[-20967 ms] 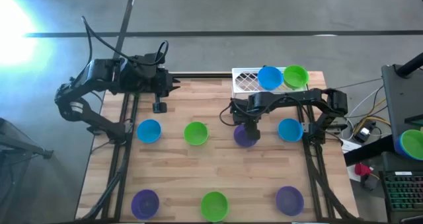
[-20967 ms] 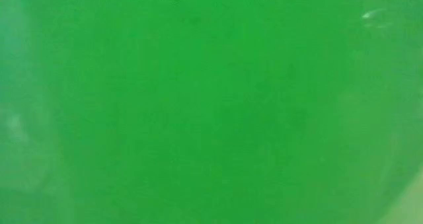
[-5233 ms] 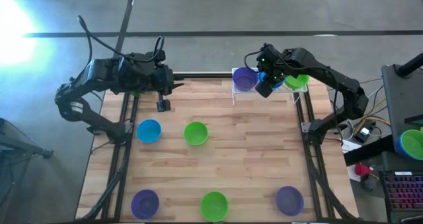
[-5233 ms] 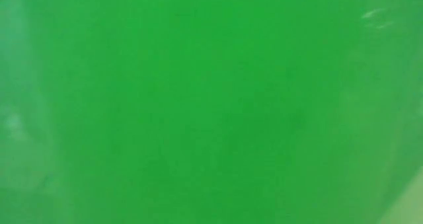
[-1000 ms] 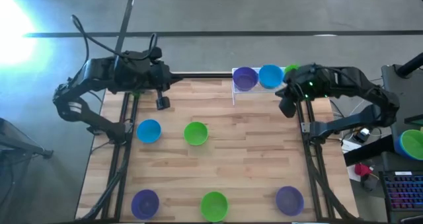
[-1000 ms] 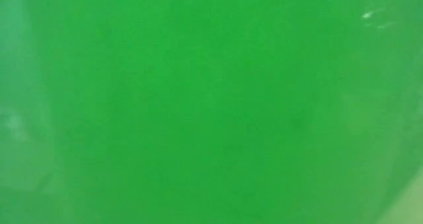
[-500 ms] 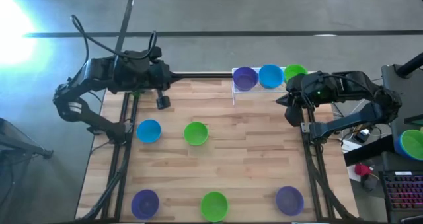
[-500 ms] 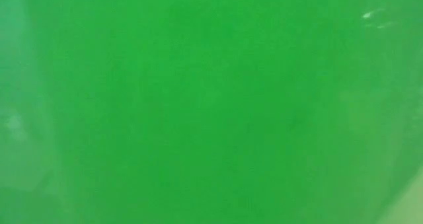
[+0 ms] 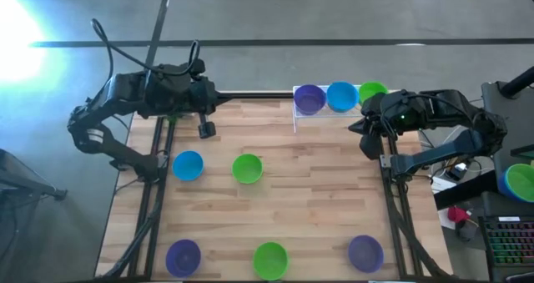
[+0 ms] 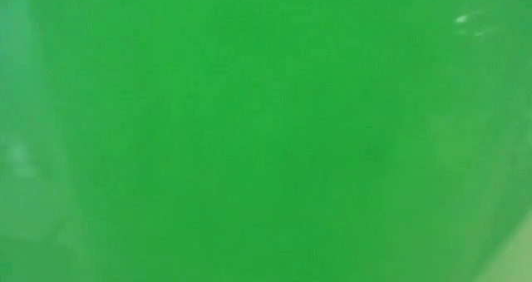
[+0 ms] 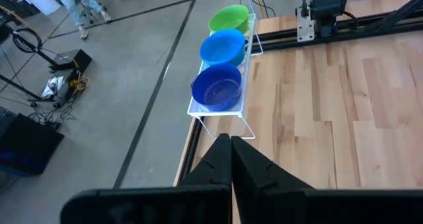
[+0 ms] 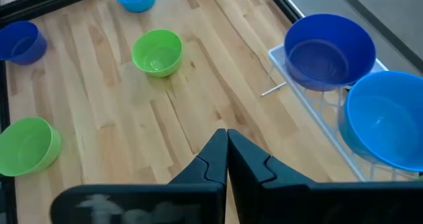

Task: Pick & Place Mini bowls
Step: Stack the right violet bowl on top of the violet bowl on the shelf

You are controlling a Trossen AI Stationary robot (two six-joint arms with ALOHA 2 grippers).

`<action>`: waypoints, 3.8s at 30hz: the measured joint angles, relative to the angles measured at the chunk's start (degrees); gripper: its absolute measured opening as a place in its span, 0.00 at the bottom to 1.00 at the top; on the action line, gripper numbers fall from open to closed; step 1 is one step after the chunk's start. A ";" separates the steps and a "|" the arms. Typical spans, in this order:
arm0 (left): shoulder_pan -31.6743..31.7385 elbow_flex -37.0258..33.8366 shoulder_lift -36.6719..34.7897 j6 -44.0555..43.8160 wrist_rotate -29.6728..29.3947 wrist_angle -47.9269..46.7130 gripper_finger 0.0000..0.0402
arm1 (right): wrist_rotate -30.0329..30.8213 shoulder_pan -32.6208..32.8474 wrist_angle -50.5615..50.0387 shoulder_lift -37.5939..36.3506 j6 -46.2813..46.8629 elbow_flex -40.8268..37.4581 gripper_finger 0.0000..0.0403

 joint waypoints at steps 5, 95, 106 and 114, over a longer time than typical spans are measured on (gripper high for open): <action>0.00 0.00 0.00 0.00 0.00 0.00 0.00 | 0.04 0.00 0.06 0.07 1.25 0.00 0.02; 0.04 0.00 -0.02 0.28 -0.02 0.11 0.00 | -24.28 37.77 -4.70 29.02 20.23 -8.72 0.02; 0.02 0.00 -0.02 0.26 -0.02 0.11 0.00 | -24.15 38.14 0.68 27.80 20.01 -8.72 0.02; -0.02 0.00 -0.02 0.26 -0.02 0.11 0.00 | -24.09 38.14 0.61 27.98 17.47 -8.72 0.02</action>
